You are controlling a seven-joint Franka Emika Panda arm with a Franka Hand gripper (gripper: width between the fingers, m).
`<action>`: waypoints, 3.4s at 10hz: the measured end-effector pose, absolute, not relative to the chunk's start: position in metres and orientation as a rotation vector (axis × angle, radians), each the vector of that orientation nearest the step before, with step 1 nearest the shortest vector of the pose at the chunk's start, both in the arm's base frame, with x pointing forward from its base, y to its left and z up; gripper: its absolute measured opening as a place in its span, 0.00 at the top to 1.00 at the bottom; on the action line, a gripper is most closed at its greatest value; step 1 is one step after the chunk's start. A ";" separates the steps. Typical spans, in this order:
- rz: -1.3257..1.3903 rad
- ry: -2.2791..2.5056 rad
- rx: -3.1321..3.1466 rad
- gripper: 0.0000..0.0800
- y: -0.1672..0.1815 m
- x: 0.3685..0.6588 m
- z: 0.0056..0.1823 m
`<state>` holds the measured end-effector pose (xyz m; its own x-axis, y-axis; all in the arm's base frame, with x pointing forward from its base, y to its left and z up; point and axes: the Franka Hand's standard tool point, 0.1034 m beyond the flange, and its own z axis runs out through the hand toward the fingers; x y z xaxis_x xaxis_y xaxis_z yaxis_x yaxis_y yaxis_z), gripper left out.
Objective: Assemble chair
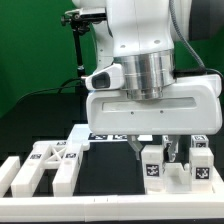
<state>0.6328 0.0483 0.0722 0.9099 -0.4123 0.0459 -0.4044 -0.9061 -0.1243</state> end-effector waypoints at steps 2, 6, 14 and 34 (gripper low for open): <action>-0.097 0.827 -2.907 0.64 0.049 0.633 0.072; -0.026 1.713 -2.428 0.64 0.055 0.639 0.073; -0.015 1.213 -2.699 0.22 0.057 0.640 0.075; -0.036 1.960 -2.209 0.64 0.058 0.643 0.070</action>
Offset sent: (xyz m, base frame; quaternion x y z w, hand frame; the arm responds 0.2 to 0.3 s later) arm 0.0182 0.0029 0.0053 -0.0401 0.0250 0.3806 0.9235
